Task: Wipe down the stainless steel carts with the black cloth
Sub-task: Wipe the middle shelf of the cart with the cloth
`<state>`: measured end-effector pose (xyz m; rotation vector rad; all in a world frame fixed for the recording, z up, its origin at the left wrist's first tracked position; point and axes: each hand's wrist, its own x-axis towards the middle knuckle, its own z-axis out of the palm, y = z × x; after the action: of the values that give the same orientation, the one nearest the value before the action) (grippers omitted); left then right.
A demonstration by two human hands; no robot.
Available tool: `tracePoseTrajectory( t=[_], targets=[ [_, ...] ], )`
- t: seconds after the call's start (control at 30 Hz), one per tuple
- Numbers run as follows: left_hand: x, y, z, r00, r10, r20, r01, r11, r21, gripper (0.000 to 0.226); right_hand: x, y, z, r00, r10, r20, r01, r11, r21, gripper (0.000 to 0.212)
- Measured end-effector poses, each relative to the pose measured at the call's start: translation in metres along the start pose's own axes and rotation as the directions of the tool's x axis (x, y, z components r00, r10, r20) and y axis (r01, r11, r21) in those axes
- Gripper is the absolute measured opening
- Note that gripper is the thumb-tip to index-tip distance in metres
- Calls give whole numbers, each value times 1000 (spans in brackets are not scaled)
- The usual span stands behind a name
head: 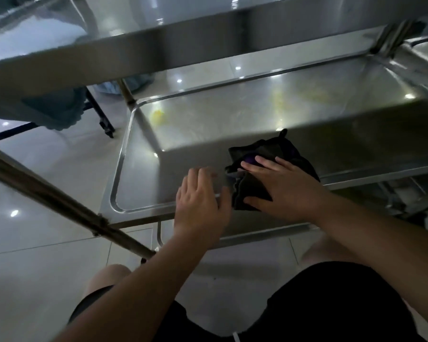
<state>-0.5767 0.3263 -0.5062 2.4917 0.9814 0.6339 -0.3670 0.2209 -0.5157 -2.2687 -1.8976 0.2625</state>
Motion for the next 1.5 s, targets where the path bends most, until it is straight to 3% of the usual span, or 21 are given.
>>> tracePoseTrajectory(
  t=[0.17,0.37,0.47,0.63,0.87,1.03,1.27,1.33,1.4,1.5],
  targets=[
    [33,34,37,982,11,190,-29,996,90,58,-27,52,-17,995,98,7,-98,994,-39,86],
    [48,69,66,970,75,232,-115,980,161,64,-51,100,-33,968,252,4,-252,967,-50,92],
    [54,79,75,964,71,256,-118,978,173,67,-61,126,-40,940,342,-4,-342,939,-34,83],
    [55,80,81,959,48,278,-112,969,218,73,-76,178,-54,871,492,9,-491,870,-53,75],
    [55,75,84,957,-9,289,-72,961,267,85,-97,245,-72,781,624,7,-624,781,-18,83],
    [54,73,88,957,-18,289,-74,949,306,91,-114,291,-83,667,744,-36,-744,668,15,99],
    [53,70,90,956,-16,294,-82,945,318,94,-90,319,-86,573,806,-146,-807,586,72,85],
    [53,71,90,953,-18,303,-83,944,318,94,-67,309,-88,584,800,-134,-799,596,81,85],
    [54,73,90,952,-24,305,-82,941,330,94,-41,283,-88,646,755,-108,-751,655,87,86],
    [55,75,90,955,-35,293,-69,939,338,96,-13,222,-69,840,534,-92,-533,845,37,85]
  ],
)
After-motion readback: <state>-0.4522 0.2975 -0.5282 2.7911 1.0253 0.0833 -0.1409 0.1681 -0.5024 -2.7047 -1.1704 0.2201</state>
